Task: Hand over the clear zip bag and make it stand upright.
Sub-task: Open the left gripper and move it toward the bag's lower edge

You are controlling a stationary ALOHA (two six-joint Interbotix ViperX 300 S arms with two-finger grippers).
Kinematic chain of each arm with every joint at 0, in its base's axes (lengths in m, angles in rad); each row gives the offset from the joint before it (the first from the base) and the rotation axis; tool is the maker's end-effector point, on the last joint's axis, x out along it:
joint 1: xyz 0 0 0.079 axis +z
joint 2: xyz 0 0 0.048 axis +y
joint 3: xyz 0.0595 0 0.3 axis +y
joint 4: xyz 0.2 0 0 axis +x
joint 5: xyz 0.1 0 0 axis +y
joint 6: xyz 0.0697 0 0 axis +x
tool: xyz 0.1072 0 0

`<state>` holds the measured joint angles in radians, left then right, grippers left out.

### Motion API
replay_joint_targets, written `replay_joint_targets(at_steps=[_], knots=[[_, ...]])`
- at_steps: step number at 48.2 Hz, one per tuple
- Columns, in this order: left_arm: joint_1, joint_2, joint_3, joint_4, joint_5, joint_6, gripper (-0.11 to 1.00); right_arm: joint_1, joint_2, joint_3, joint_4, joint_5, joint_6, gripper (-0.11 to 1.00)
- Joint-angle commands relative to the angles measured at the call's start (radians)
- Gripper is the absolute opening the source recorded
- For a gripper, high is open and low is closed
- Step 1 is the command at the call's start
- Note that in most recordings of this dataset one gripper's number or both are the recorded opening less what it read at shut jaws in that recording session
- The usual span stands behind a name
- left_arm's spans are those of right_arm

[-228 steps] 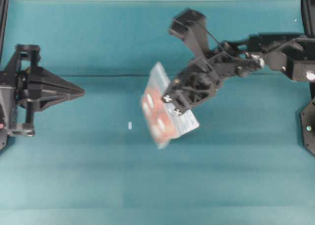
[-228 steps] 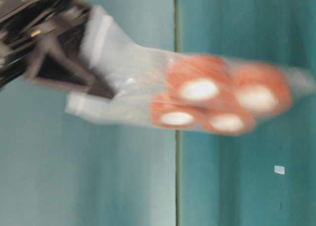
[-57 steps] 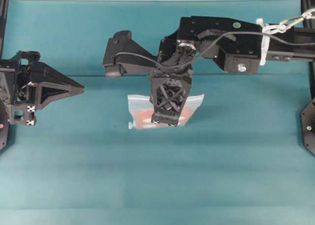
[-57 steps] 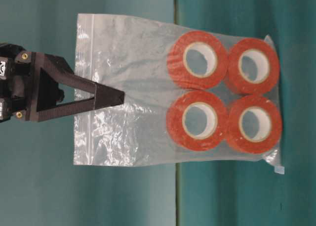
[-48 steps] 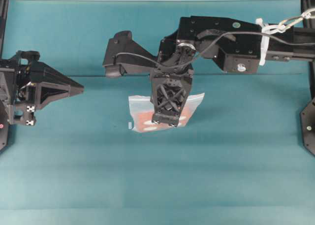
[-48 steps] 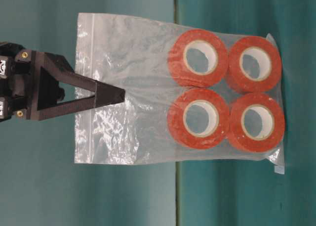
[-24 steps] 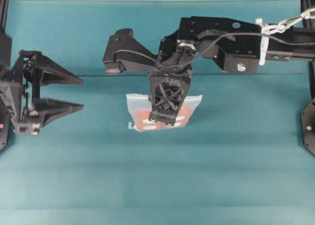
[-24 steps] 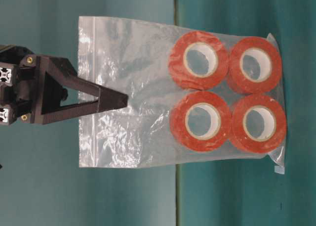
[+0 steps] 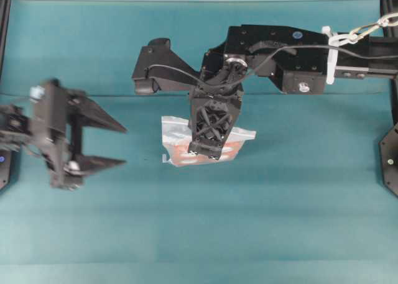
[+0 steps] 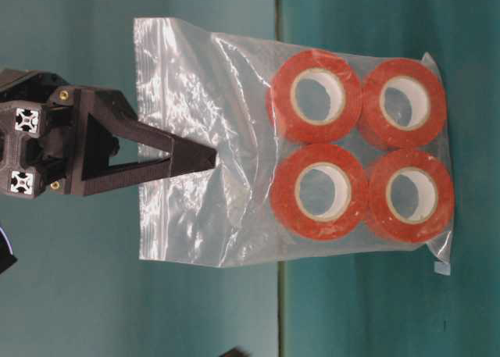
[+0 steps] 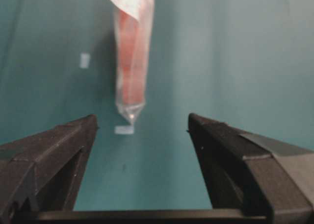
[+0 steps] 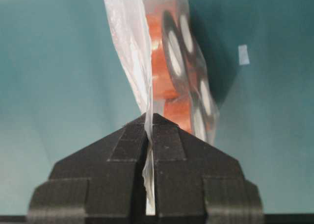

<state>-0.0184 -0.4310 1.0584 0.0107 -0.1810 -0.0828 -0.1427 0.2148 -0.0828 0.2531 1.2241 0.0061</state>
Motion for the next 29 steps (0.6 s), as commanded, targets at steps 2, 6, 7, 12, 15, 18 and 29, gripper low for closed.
replay_joint_targets(at_steps=[2,6,7,12,15,18,29], knots=[[-0.005,0.061,-0.021,0.003,-0.061,-0.026,0.88,0.002,-0.012,-0.006,0.003,-0.005,0.009,0.01],[-0.005,0.107,-0.029,0.002,-0.098,-0.041,0.88,0.002,-0.014,-0.008,0.003,-0.005,0.008,0.01],[-0.005,0.124,-0.032,0.003,-0.112,-0.043,0.88,0.002,-0.014,-0.006,0.003,-0.005,0.008,0.01],[0.000,0.186,-0.040,0.002,-0.144,-0.044,0.89,0.003,-0.012,-0.006,0.003,-0.005,0.006,0.01],[0.006,0.225,-0.051,0.002,-0.158,-0.044,0.89,0.003,-0.014,-0.006,0.003,-0.002,0.005,0.01],[0.008,0.261,-0.064,0.002,-0.169,-0.044,0.89,0.003,-0.014,-0.006,0.003,-0.002,0.003,0.01],[0.012,0.391,-0.141,0.002,-0.204,-0.046,0.89,0.003,-0.014,-0.006,0.003,-0.005,0.002,0.01]])
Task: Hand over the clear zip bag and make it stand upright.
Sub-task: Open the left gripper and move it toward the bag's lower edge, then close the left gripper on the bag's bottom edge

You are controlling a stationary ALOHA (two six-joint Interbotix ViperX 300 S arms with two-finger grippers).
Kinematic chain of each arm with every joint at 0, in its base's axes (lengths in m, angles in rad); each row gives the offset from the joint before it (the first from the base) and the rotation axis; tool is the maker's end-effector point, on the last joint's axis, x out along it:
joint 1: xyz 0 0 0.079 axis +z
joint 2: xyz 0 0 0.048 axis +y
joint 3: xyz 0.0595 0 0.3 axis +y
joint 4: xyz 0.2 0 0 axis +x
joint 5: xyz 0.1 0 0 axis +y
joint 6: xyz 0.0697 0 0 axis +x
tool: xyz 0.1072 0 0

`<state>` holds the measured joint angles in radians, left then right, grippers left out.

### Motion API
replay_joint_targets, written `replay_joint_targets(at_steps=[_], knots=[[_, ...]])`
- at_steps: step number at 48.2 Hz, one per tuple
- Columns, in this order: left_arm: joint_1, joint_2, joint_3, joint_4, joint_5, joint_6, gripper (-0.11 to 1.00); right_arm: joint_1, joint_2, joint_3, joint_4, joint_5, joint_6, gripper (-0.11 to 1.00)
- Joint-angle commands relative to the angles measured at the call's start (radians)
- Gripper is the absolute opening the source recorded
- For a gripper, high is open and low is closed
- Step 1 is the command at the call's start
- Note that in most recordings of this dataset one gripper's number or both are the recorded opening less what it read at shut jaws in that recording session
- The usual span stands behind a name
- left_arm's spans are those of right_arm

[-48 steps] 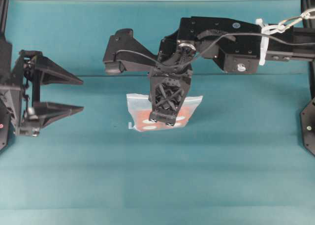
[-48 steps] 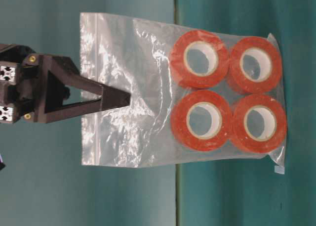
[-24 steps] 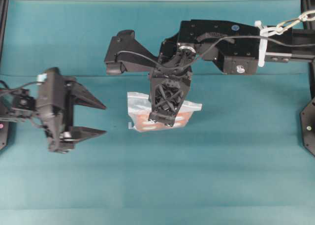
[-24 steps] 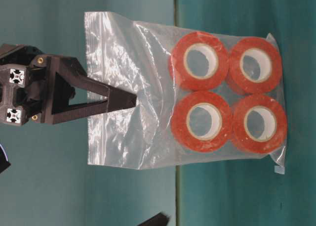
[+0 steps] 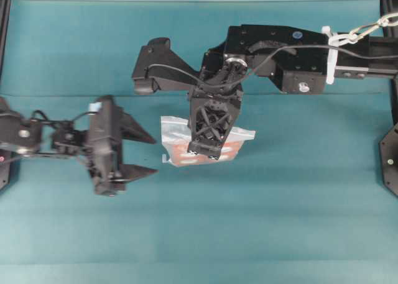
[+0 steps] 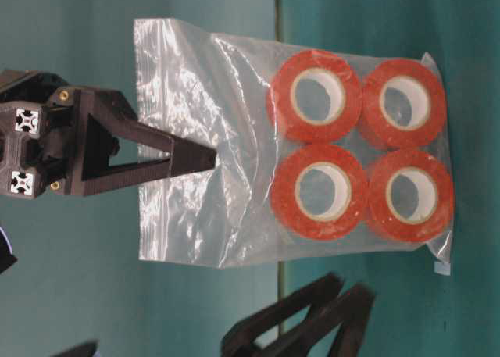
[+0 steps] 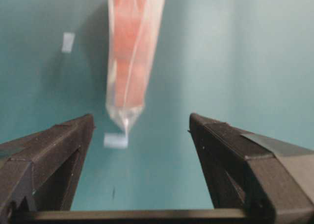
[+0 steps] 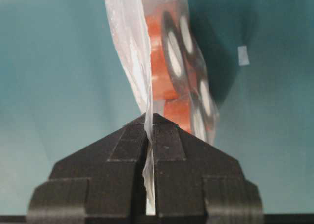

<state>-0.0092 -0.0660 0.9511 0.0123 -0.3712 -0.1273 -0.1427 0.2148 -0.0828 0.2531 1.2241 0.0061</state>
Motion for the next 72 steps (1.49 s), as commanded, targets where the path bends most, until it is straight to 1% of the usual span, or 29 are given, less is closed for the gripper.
replay_joint_targets(at_steps=[1,16,22,36,53,60,65,67,72], knots=[[0.005,0.034,-0.040,0.000,-0.014,-0.002,0.89,0.003,-0.014,-0.006,0.003,-0.003,0.000,0.01],[0.040,0.129,-0.115,0.000,-0.017,0.000,0.89,0.003,-0.015,-0.006,0.003,-0.002,-0.003,0.01],[0.057,0.153,-0.137,0.002,-0.048,0.006,0.89,0.003,-0.015,-0.006,0.003,0.002,-0.005,0.01],[0.037,0.193,-0.152,0.000,-0.129,-0.002,0.88,0.005,-0.014,-0.006,0.003,0.002,-0.006,0.01],[0.011,0.233,-0.178,0.002,-0.167,-0.011,0.86,0.003,-0.012,-0.006,0.003,0.005,-0.006,0.01],[0.012,0.239,-0.184,0.000,-0.206,-0.011,0.78,0.003,-0.012,-0.005,0.003,0.000,-0.005,0.01],[0.011,0.241,-0.186,0.000,-0.206,-0.011,0.69,0.005,-0.014,-0.002,0.003,0.000,-0.005,0.01],[0.011,0.241,-0.183,0.000,-0.201,-0.009,0.63,0.003,-0.014,-0.002,0.003,-0.002,-0.005,0.01],[0.011,0.241,-0.183,0.000,-0.181,0.003,0.41,0.003,-0.014,0.000,0.003,0.000,-0.002,0.01]])
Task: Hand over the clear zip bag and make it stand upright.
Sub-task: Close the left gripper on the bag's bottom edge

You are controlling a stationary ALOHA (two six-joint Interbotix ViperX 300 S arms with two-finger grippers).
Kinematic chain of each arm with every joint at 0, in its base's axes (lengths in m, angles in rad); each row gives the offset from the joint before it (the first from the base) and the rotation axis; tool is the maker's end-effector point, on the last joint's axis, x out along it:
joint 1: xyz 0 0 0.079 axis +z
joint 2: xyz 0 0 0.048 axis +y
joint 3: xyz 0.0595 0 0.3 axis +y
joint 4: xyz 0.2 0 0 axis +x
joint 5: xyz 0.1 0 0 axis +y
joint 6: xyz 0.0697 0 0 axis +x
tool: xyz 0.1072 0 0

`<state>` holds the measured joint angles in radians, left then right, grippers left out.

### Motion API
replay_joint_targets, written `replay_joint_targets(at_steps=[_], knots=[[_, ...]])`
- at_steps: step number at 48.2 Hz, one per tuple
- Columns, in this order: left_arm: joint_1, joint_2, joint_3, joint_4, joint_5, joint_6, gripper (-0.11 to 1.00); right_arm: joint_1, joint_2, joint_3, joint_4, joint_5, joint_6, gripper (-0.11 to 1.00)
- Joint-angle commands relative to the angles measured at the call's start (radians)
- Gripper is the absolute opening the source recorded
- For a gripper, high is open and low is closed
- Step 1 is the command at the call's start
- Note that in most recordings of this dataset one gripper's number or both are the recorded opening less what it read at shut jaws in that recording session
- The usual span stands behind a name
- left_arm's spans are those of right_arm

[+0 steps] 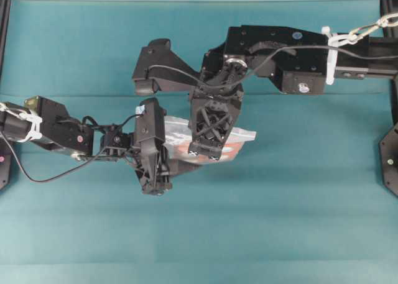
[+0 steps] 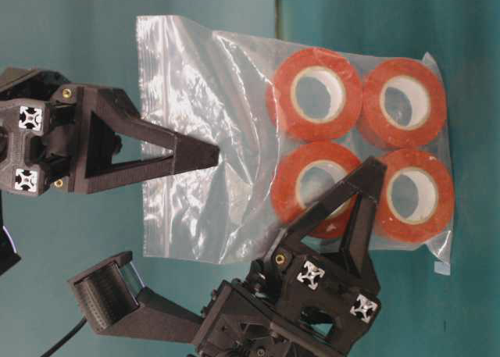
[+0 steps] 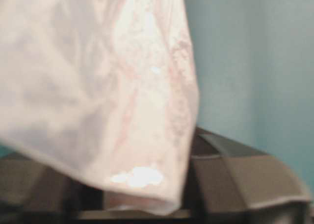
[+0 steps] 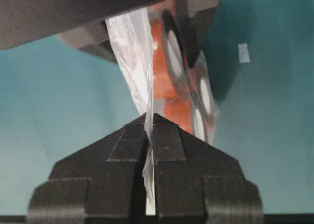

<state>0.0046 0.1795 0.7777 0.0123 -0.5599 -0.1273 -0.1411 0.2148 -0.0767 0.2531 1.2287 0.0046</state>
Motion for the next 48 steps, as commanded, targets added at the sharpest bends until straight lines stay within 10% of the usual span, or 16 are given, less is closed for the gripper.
replay_joint_targets(at_steps=[1,48], knots=[[-0.003,-0.005,-0.008,0.000,0.012,0.005,0.37,0.002,-0.014,-0.006,0.003,-0.005,0.000,0.01],[0.005,-0.002,-0.011,0.000,0.084,0.046,0.25,0.002,-0.015,0.002,0.011,-0.015,0.003,0.01]])
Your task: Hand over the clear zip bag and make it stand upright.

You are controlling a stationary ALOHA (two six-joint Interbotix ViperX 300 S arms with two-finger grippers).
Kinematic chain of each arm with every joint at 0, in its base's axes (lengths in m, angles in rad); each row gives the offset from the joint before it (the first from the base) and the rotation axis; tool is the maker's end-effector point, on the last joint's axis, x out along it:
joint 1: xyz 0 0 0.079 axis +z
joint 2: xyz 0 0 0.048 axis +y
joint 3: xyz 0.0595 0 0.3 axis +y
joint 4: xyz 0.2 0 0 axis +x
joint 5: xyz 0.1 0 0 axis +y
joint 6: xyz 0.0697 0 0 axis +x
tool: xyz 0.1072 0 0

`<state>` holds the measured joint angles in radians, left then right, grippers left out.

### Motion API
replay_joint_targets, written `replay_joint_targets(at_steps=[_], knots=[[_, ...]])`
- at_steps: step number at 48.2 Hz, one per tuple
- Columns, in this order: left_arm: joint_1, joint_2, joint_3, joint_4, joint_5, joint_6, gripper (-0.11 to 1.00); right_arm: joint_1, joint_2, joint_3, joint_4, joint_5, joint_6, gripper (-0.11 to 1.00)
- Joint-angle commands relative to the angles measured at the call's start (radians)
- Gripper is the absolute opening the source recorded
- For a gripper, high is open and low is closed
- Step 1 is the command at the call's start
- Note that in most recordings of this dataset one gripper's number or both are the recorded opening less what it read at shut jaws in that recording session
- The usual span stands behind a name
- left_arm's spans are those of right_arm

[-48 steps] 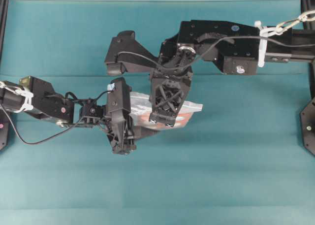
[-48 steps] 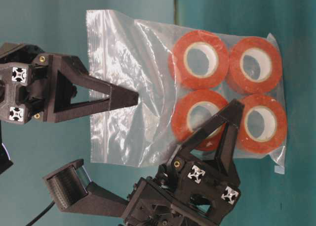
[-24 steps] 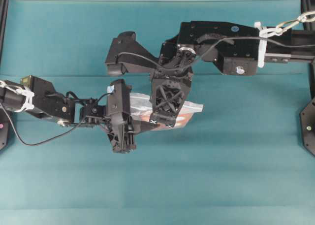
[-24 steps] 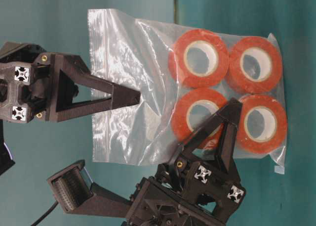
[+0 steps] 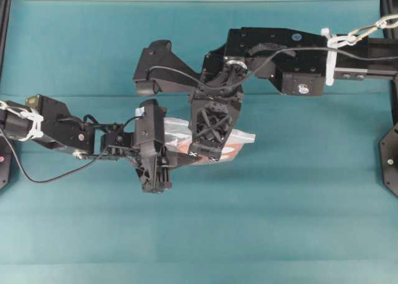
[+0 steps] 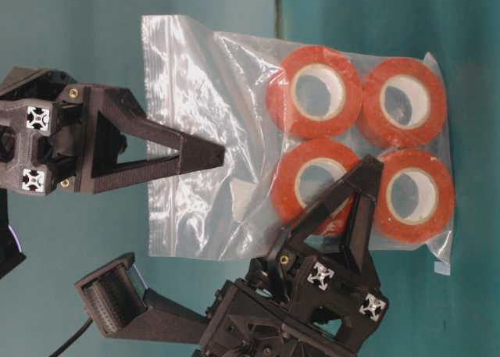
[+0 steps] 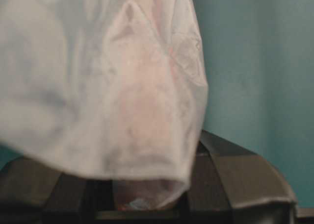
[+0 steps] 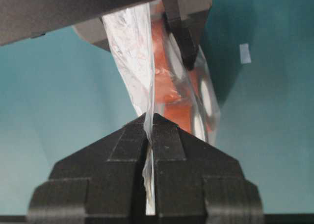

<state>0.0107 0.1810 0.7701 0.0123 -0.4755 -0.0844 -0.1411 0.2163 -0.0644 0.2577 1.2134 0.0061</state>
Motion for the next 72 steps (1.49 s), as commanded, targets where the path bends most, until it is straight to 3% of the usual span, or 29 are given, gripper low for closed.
replay_joint_targets(at_steps=[1,6,11,16,22,27,50,64,72], knots=[[-0.002,-0.003,-0.002,0.000,0.000,0.003,0.25,0.003,-0.017,-0.011,0.008,0.000,0.000,0.01],[-0.003,-0.003,0.000,0.002,0.008,0.003,0.25,0.003,-0.017,-0.015,0.020,-0.005,-0.003,0.03],[-0.005,-0.003,0.000,0.002,0.017,0.002,0.25,0.002,-0.018,-0.017,0.020,-0.005,-0.003,0.14],[-0.005,-0.003,0.000,0.002,0.020,0.002,0.25,0.003,-0.020,-0.018,0.018,-0.002,-0.006,0.35],[-0.005,-0.003,0.000,0.000,0.021,0.002,0.25,0.006,-0.029,-0.029,0.018,0.002,-0.008,0.67],[-0.005,-0.003,0.000,0.002,0.021,0.003,0.25,0.009,-0.043,-0.046,0.017,0.002,-0.009,0.82],[-0.005,-0.005,0.002,0.002,0.028,0.002,0.25,0.025,-0.112,-0.118,0.005,-0.009,-0.034,0.82],[-0.005,-0.005,0.003,0.000,0.032,0.002,0.25,0.054,-0.135,-0.146,0.005,-0.130,-0.120,0.82],[-0.005,-0.005,0.003,0.002,0.032,0.002,0.25,0.060,-0.155,-0.129,0.005,-0.184,-0.135,0.82]])
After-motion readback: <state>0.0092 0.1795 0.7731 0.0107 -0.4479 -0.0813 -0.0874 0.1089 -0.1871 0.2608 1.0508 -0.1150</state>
